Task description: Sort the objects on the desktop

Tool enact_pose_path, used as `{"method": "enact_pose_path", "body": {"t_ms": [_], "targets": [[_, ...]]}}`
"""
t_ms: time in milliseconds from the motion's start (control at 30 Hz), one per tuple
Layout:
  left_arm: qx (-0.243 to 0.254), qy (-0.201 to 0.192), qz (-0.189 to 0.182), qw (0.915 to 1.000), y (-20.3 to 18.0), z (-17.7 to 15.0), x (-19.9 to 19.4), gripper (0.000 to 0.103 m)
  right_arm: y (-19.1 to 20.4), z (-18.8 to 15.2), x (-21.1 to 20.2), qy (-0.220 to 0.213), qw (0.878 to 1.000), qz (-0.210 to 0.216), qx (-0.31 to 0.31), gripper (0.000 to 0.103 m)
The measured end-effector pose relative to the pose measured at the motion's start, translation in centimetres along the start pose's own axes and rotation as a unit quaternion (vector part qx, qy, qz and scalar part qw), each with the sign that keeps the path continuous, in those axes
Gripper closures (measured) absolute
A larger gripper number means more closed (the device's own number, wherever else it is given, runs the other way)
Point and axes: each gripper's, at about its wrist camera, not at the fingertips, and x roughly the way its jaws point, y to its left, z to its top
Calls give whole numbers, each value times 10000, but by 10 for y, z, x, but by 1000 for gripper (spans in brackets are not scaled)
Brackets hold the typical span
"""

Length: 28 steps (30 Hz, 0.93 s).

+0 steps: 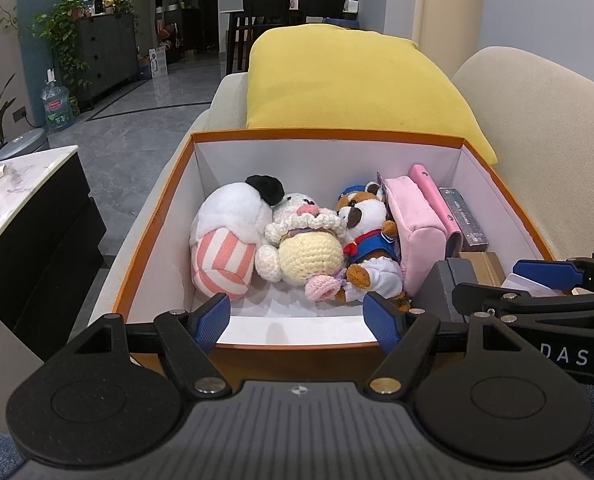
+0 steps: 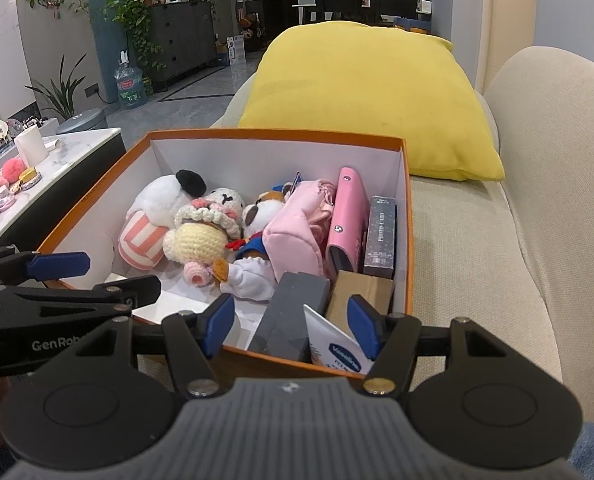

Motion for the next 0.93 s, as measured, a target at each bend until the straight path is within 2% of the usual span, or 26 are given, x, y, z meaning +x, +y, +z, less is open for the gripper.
{"method": "enact_pose_path", "body": {"t_ms": [933], "targets": [[-21,47,14,10000,0,2,1,16,-1,0,1,9,10000,26,35,38]]}}
